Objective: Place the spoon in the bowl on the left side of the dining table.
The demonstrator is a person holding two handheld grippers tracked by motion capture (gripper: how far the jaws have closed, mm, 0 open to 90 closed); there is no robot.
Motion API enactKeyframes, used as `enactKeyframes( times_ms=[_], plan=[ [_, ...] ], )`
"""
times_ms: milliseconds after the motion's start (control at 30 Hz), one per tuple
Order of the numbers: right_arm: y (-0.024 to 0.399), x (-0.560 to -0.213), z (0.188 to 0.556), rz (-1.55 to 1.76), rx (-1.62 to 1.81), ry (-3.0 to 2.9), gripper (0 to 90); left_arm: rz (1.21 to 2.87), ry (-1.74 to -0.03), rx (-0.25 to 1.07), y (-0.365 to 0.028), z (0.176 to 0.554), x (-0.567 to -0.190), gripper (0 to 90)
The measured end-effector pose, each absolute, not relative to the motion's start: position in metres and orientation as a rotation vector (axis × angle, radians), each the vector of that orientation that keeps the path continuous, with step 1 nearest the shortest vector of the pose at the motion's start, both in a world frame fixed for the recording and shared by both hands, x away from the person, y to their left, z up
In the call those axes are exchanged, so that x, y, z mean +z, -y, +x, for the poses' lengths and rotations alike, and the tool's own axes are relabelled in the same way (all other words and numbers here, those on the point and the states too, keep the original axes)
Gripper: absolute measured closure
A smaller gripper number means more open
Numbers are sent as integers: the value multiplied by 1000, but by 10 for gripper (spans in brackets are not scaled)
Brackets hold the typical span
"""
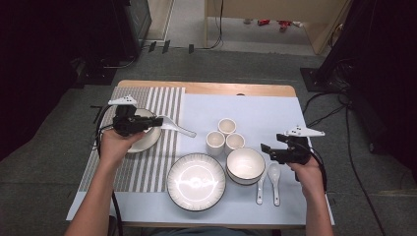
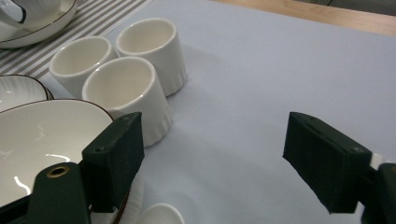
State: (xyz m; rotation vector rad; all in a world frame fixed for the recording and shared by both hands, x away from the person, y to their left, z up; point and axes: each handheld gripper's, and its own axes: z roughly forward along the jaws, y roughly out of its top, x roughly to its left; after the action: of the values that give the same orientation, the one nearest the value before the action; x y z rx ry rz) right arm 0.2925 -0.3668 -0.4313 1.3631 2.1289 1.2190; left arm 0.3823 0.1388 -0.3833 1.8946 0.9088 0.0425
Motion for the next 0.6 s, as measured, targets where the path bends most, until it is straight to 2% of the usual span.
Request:
enactKeyframes(
  times_ms=[600],
  plan=[
    [373, -446, 293, 1370, 1161, -2128, 197, 1877, -931, 61, -151, 386, -384, 851]
  ],
)
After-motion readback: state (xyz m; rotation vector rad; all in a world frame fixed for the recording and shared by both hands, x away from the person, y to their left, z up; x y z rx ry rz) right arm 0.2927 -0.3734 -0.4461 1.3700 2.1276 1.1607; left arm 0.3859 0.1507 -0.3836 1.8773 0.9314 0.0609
